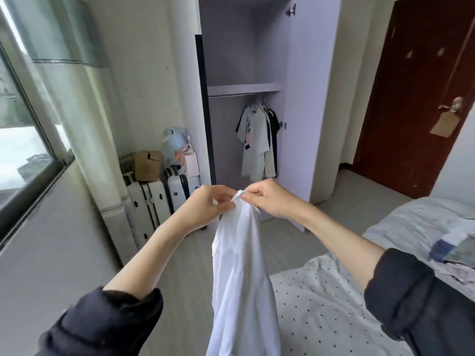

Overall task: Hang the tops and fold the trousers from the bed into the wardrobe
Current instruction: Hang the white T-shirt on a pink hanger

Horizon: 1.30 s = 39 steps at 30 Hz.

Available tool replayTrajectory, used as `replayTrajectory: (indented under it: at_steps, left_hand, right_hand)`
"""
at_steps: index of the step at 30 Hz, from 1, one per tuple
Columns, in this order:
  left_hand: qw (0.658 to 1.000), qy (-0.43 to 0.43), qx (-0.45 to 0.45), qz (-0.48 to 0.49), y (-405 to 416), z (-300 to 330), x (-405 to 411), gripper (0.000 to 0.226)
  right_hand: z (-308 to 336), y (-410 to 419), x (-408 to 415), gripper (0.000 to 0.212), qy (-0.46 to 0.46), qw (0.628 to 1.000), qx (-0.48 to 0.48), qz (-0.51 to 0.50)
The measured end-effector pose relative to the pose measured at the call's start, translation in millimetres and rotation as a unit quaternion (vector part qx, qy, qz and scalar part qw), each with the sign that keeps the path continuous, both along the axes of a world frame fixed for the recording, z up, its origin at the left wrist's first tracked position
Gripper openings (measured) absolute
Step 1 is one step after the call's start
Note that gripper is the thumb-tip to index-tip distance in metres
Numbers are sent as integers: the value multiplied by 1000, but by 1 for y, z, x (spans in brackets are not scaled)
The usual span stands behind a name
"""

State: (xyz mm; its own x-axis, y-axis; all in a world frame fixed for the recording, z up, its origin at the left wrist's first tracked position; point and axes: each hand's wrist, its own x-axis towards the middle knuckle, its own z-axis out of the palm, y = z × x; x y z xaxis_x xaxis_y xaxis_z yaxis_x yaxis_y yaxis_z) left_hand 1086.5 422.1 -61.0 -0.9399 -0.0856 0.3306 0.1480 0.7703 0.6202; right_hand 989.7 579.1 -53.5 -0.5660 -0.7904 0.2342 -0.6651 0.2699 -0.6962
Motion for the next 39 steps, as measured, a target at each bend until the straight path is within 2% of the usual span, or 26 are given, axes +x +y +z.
replayTrajectory:
  at_steps: [4, 8, 10, 12, 13, 14, 16, 18, 20, 22, 26, 29, 32, 35, 37, 39]
  left_hand:
    - [999, -46, -15, 11, -61, -1, -46, 15]
    - [989, -101, 111, -15, -116, 13, -94, 14]
    - [982, -78, 172, -10, -140, 22, -118, 14]
    - [972, -45, 230, 9, -168, 30, -144, 16]
    - [970, -38, 241, 23, -182, 34, -155, 18]
    - [971, -37, 234, 39, -199, 37, -168, 20]
    - [984, -56, 161, 58, -229, 35, -191, 26]
    - [992, -95, 62, 54, -252, 23, -216, 15]
    - [992, -109, -49, 39, -271, 5, -243, 7]
    - [985, -119, -124, 13, -288, -11, -273, 12]
    - [986, -119, -106, -54, -317, -31, -329, 19]
    - [990, -113, -52, -69, -339, -33, -369, 29]
    - [991, -98, -62, -69, -347, -26, -409, 38]
    - [997, -40, 2, -61, -345, -17, -444, 36]
    - [998, 1, 54, -38, -343, -14, -468, 33]
    - [995, 35, 89, 0, -339, -15, -492, 31]
  right_hand:
    - [-13, -51, -50, 38, -24, 1000, 7, 6]
    - [-38, -97, -105, 36, -120, 991, -40, 41]
    - [-54, -112, -129, 29, -165, 985, -12, 51]
    - [-67, -128, -159, 15, -168, 984, 38, 47]
    - [-70, -135, -174, 16, -162, 984, 60, 37]
    - [-71, -143, -193, 23, -153, 985, 76, 25]
    - [-70, -154, -228, 42, -120, 988, 99, -7]
    - [-67, -169, -264, 57, -79, 991, 101, -39]
    - [-62, -182, -290, 60, -46, 993, 90, -63]
    - [-58, -200, -319, 57, -28, 993, 81, -75]
    - [-51, -234, -376, 51, 35, 984, 93, -145]
    - [-47, -258, -408, 49, 131, 956, 179, -189]
    - [-48, -272, -439, 48, 193, 918, 268, -220]
    - [-50, -265, -471, 45, 267, 851, 379, -246]
    - [-55, -246, -492, 44, 276, 816, 431, -270]
    - [-65, -227, -514, 41, 263, 804, 448, -289]
